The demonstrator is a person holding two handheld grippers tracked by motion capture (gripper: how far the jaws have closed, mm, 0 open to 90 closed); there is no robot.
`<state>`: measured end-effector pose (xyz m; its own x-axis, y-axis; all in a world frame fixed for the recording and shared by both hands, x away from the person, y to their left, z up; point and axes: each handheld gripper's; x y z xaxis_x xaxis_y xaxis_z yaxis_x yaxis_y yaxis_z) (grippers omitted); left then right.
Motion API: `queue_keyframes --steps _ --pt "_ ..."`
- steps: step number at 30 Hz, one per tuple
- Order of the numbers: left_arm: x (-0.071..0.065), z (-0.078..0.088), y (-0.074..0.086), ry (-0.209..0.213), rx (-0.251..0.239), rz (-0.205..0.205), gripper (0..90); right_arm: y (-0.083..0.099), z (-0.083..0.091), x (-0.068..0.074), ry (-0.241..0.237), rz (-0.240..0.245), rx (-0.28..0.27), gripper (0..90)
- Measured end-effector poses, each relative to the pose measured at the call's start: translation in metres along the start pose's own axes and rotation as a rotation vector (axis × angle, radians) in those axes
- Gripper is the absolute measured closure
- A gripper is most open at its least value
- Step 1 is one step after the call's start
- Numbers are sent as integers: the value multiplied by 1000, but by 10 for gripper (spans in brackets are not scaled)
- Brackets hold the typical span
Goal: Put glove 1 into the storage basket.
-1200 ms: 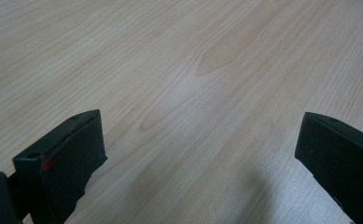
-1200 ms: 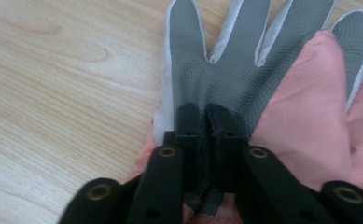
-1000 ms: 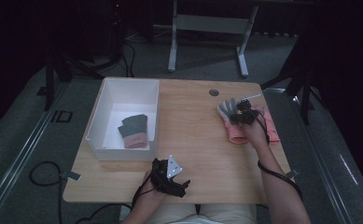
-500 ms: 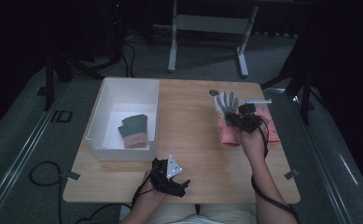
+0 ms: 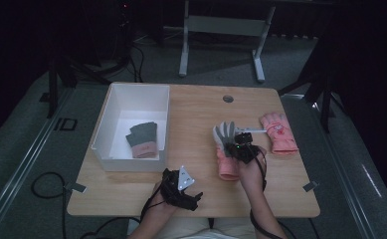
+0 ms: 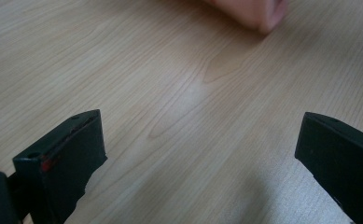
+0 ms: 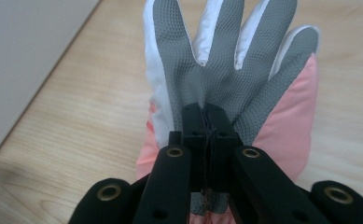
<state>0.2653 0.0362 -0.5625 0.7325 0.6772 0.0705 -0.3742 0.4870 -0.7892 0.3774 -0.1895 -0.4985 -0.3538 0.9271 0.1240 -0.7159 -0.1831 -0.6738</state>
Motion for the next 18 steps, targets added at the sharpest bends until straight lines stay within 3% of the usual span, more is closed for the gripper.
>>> queue_keyframes --steps 6,8,11,12,18 --pt "0 1 1 -8 0 -5 14 9 -35 9 -21 41 74 875" --pt "0 1 1 -5 0 -5 14 10 -38 8 -28 25 71 874" --pt "0 0 1 -2 4 -7 14 9 -41 8 -33 59 72 873" --pt "-1 1 1 -1 3 -8 14 9 -43 7 -39 90 69 871" --pt "-1 -1 1 2 7 -4 14 3 -49 2 -75 144 78 860"
Point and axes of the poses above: each handheld gripper's, and its own axes: z roughly backward along the jaws, y roughly out of its underside, x roughly to its left
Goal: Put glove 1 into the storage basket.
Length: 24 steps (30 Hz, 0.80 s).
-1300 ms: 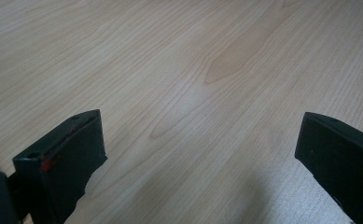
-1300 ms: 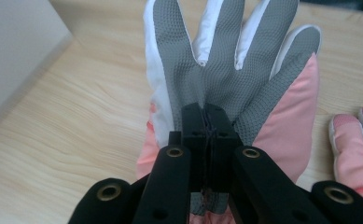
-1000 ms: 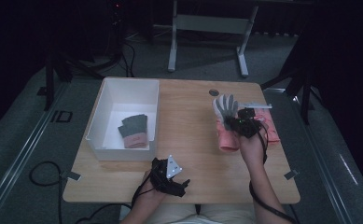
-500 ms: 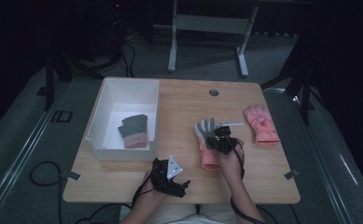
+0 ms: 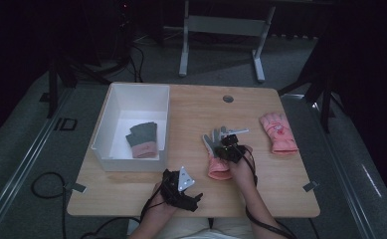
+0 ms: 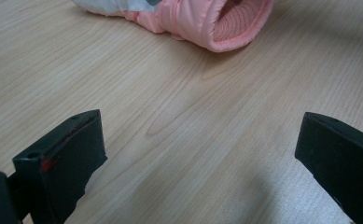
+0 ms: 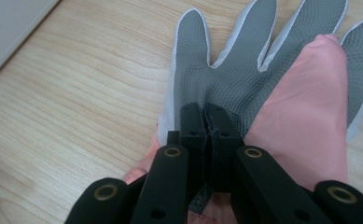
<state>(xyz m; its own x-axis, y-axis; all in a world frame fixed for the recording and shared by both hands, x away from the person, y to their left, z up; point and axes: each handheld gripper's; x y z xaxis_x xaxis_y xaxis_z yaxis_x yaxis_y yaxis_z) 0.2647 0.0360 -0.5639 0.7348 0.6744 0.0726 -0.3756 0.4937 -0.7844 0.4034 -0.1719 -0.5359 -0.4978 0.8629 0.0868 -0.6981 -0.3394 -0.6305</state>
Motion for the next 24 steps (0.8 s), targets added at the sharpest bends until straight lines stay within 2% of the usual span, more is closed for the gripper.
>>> queue_keyframes --steps 3,6,9,13,18,21,24 --pt "0 -1 0 1 8 1 14 -2 1 -1 -17 -13 10 817" --pt "0 -1 0 4 2 -1 14 -5 10 -2 -46 -13 -5 753" --pt "0 -1 0 8 4 -3 14 -6 25 -4 -49 0 -39 716" --pt "0 -2 1 10 8 -1 14 -9 57 -15 -44 24 -112 667" --pt "0 -1 1 1 3 -1 14 -7 93 -46 29 50 -180 640" --pt "1 -1 1 -6 2 -2 14 -4 110 -77 93 28 -192 640" --pt "1 -1 1 -7 6 1 14 -1 123 -104 129 31 -234 636"
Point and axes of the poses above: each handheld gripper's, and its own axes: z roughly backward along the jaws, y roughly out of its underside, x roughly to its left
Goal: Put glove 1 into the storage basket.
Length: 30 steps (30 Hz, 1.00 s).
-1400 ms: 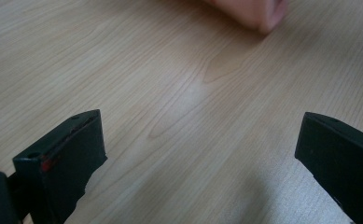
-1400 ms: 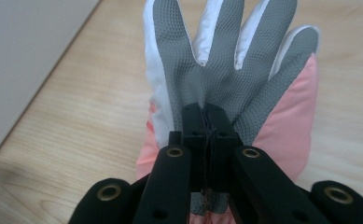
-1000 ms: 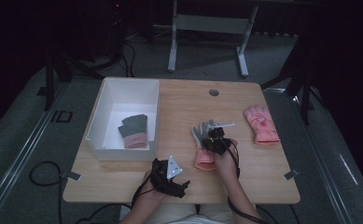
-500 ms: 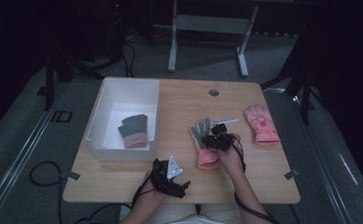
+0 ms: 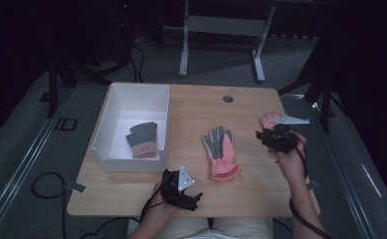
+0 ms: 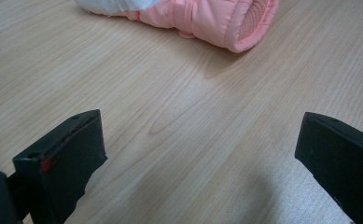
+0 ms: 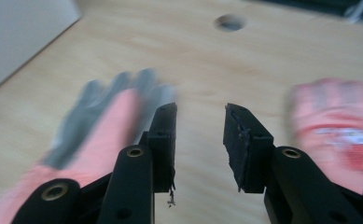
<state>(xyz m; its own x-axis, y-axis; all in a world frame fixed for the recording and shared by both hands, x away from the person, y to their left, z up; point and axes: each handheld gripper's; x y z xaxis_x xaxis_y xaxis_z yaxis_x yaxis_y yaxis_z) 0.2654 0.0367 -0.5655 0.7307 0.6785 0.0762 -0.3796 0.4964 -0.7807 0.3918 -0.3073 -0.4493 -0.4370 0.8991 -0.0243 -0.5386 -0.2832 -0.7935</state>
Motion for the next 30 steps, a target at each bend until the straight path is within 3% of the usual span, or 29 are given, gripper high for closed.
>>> queue_keyframes --steps 3,4,5,6,12,20,24,27,30 --pt "0 0 0 -1 2 -2 14 4 5 -33 41 -10 0 617" --pt "0 0 0 -1 2 -2 14 4 5 -33 41 -10 0 617" --pt "0 1 1 -5 -2 1 14 5 6 -43 58 -10 4 609" --pt "0 1 1 -5 -1 4 14 6 7 -64 85 -30 21 610" --pt "1 3 3 -15 -11 8 14 5 -6 -99 98 -70 58 584" --pt "1 6 7 -29 -10 8 14 7 -48 -117 117 -76 120 552" --pt "1 8 8 -31 -6 10 14 13 -67 -119 149 -60 166 540" --pt "1 9 9 -34 -7 12 14 23 -83 -118 152 -47 232 536" --pt "1 9 10 -35 -5 13 14 29 -91 -116 164 -34 239 555"
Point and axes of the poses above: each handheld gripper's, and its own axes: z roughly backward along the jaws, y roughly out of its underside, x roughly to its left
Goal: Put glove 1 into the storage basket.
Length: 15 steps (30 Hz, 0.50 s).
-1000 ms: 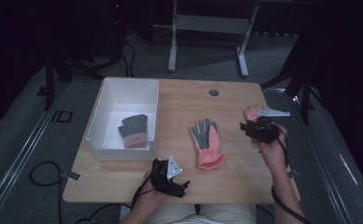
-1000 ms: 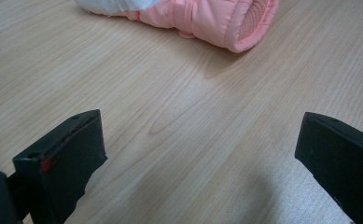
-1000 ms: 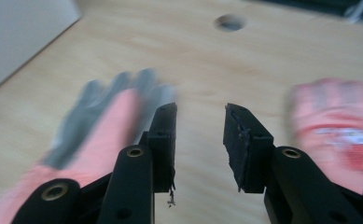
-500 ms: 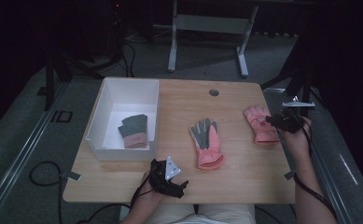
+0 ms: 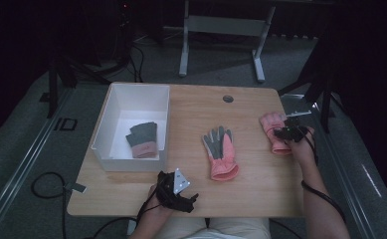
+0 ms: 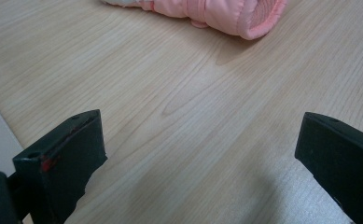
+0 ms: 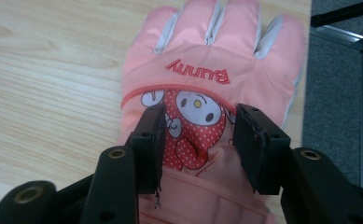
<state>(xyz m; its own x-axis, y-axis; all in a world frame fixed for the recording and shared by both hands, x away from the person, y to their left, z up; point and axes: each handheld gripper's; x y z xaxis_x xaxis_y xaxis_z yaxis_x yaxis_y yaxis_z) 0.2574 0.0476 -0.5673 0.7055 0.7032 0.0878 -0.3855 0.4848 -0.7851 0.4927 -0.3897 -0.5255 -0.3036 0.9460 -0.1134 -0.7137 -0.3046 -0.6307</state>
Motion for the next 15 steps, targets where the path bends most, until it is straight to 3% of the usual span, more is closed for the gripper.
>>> queue_keyframes --steps 6,10,15 --pt "0 1 0 -6 -8 -4 14 -5 -4 2 24 -51 38 813" --pt "0 2 0 -6 -6 -2 14 -8 3 1 27 -87 32 867" --pt "0 1 -1 -3 -6 -3 14 -12 32 9 43 -86 -15 874"
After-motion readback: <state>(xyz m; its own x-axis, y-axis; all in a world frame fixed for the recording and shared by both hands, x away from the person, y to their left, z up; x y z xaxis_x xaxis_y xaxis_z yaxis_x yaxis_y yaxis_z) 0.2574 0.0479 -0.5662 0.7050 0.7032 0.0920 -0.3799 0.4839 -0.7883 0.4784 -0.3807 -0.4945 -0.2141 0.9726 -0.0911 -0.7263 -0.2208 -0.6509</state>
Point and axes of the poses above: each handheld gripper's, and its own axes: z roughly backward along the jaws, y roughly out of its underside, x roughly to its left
